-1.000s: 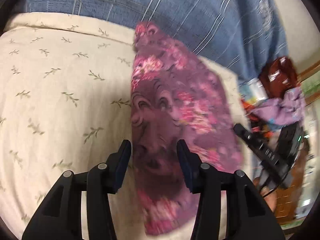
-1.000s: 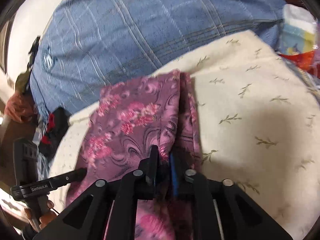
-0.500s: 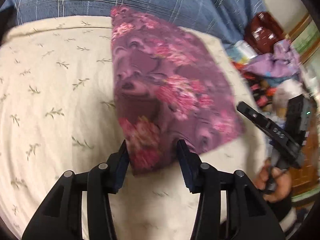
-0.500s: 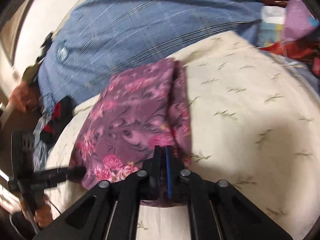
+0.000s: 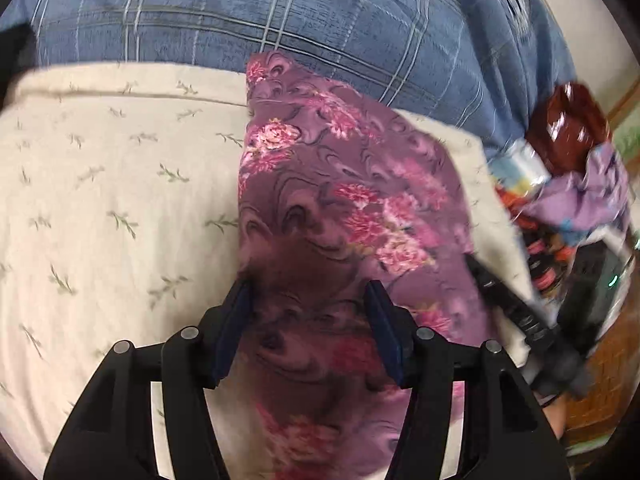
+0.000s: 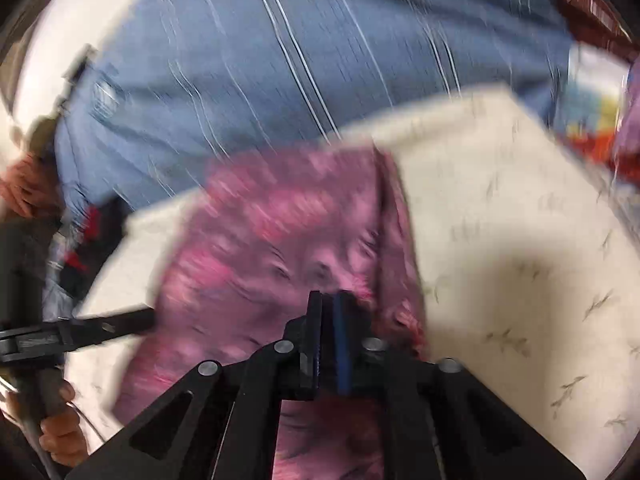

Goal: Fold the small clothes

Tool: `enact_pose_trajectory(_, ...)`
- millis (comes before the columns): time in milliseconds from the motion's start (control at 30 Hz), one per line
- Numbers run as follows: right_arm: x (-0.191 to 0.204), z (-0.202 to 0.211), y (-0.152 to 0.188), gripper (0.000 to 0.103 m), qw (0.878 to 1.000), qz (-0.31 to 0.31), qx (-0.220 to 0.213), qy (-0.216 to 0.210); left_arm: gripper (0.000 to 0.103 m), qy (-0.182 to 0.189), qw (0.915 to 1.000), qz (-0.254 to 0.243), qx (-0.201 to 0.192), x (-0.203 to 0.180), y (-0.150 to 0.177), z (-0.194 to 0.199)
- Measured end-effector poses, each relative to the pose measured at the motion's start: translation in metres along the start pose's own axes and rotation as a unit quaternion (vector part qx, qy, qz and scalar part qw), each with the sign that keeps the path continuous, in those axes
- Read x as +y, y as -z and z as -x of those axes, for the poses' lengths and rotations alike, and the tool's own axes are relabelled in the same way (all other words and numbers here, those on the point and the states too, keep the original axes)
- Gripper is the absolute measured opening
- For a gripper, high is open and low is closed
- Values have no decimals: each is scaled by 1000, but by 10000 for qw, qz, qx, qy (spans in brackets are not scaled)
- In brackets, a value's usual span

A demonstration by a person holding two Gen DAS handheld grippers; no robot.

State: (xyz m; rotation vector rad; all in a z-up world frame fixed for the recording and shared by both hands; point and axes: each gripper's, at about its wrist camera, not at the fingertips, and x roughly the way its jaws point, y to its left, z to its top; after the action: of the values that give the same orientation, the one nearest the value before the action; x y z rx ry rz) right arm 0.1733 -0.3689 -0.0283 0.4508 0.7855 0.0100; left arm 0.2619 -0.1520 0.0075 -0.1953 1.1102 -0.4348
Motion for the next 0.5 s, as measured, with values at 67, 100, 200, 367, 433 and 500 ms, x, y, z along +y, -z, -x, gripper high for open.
enact_pose_trajectory(67,-5,2,-4,2,9997,-104,156,-138,63,124,9997,61,195,6,-4,-1)
enact_pose_trajectory(100,-7,6,-9,3,9992,-166,272,-225,63,239,9992,133,290,10,-8,-1)
enact_pose_trajectory(200,-19,22,-26,18,9981,-424,78,-440,64,709,9955,543,312,30,-25,11)
enact_pose_trajectory(367,-51,13,-43,51,9913,-1080,375,-648,71,1089,9850,1179,633,54,-44,-8)
enact_pose_trajectory(433,-57,-3,-40,54,9879,-1218,680,-677,73,1342,9772,1324,977,53,-44,-29)
enact_pose_trajectory(500,-58,-18,-34,56,9820,-1309,935,-991,82,1491,9742,1281,1108,45,-44,-41)
